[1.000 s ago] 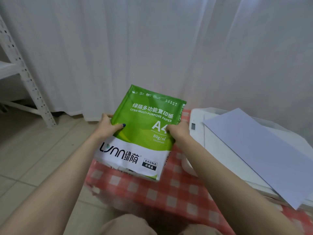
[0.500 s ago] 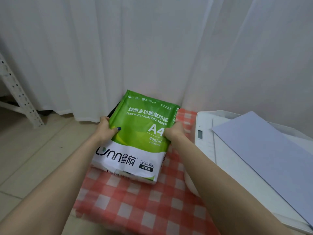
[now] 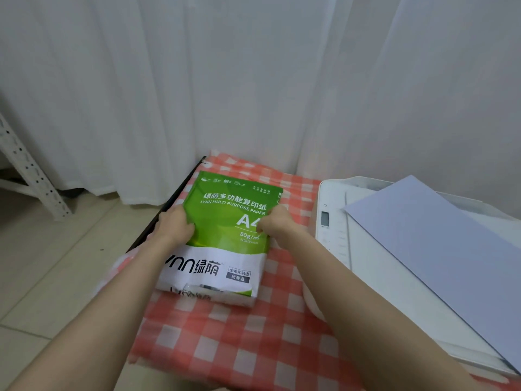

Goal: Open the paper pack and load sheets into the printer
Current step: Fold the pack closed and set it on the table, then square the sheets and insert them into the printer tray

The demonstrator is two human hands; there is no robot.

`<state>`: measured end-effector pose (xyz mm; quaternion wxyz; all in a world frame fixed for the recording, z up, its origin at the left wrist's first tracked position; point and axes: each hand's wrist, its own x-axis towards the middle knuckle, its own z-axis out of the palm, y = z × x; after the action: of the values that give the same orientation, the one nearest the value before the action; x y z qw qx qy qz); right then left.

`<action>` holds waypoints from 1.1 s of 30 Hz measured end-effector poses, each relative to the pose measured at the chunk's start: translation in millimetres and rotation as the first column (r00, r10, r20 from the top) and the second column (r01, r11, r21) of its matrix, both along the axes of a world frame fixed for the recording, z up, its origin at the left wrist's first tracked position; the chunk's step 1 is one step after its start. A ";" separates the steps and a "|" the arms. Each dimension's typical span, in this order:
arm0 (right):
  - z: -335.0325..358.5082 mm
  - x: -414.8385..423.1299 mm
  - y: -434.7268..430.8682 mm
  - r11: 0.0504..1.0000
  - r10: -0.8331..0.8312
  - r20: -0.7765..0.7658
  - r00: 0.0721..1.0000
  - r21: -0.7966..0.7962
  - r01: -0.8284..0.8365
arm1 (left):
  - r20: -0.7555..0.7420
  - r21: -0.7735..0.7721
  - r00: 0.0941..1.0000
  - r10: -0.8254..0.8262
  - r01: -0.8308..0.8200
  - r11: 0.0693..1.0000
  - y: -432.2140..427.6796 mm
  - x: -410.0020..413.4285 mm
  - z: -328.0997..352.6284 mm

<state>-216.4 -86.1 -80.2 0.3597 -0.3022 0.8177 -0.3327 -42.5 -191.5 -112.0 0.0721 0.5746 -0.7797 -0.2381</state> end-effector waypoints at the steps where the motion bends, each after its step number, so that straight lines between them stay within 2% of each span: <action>1: 4.8 0.2 3.0 1.000 -0.007 0.010 1.000 -0.009 0.007 | 0.021 0.026 1.000 0.002 -0.002 1.000 5.1 -2.7 3.0; 4: 28.5 -2.5 17.1 0.999 -0.007 -0.017 1.000 -0.049 0.006 | 0.014 0.034 1.000 -0.004 0.004 0.999 27.1 -15.4 17.9; 9: 67.3 -27.4 44.8 0.975 -0.056 -0.074 0.996 -0.219 0.038 | -0.210 0.027 0.975 -0.077 0.085 0.996 74.6 -55.2 57.2; 12: 93.4 -50.3 75.7 0.951 -0.093 -0.074 0.993 -0.303 0.067 | -0.280 -0.001 0.943 -0.179 0.187 0.982 107.1 -85.1 83.5; 17: 128.3 -100.2 136.6 0.946 -0.121 -0.213 0.970 -0.319 0.048 | -0.366 -0.029 0.882 -0.297 0.309 0.951 152.2 -135.7 117.6; 21: 130.6 -138.9 189.9 0.958 -0.203 -0.311 0.929 -0.258 0.123 | -0.274 -0.015 0.872 -0.407 0.419 0.908 179.6 -163.5 125.6; 25: 117.0 -174.6 244.0 0.959 -0.282 -0.402 0.871 -0.150 0.241 | -0.159 0.020 0.882 -0.444 0.452 0.892 191.6 -180.8 118.4; 29: 104.9 -199.5 284.3 0.907 -0.413 -0.352 0.840 -0.082 0.412 | -0.093 0.012 0.888 -0.450 0.453 0.891 195.9 -189.1 109.9; 33: 93.7 -211.2 307.0 0.903 -0.375 -0.399 0.837 0.047 0.427 | -0.064 -0.037 0.896 -0.440 0.438 0.898 201.0 -194.7 105.7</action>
<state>-427.6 220.9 13.6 0.1360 -0.1577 0.9372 -0.2798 -237.3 9.5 -6.3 0.0503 0.3744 -0.8886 -0.2602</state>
